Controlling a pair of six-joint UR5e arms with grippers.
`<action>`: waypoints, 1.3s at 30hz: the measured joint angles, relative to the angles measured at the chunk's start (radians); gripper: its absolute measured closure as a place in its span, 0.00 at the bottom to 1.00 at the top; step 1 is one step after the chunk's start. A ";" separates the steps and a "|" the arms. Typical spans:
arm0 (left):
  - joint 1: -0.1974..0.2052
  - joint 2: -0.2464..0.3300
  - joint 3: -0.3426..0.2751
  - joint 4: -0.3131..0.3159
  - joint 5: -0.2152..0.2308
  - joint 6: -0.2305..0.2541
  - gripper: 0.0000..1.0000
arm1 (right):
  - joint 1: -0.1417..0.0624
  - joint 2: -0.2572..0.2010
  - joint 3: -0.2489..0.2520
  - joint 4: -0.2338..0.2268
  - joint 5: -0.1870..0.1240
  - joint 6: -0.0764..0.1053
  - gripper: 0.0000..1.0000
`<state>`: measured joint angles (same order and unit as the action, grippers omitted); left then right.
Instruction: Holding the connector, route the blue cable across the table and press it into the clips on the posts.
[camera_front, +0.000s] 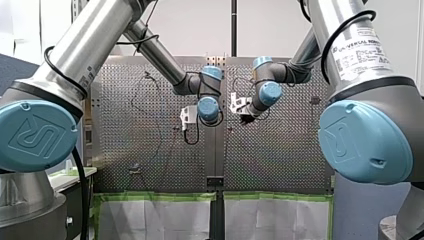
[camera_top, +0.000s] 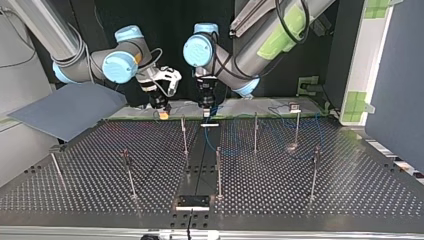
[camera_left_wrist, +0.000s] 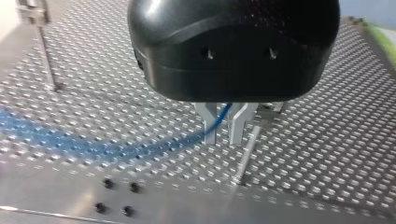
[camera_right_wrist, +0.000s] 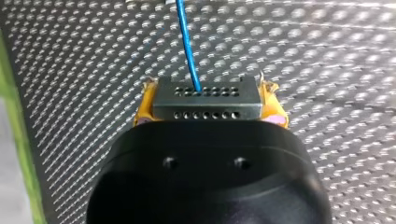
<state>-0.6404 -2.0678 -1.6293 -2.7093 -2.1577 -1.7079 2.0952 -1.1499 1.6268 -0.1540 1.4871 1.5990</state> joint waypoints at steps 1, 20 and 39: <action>0.001 0.003 0.000 0.007 0.005 -0.002 0.80 | 0.003 -0.010 0.002 -0.003 0.000 0.009 1.00; 0.060 -0.060 -0.016 0.070 0.093 -0.034 0.78 | 0.009 -0.032 0.062 -0.117 0.007 0.122 1.00; 0.075 -0.105 -0.039 0.170 0.179 -0.036 0.98 | -0.015 0.023 0.078 -0.162 0.007 0.142 1.00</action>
<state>-0.5652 -2.1723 -1.6686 -2.5397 -1.9788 -1.7440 2.0803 -1.1267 1.7051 -0.3157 1.4941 1.7410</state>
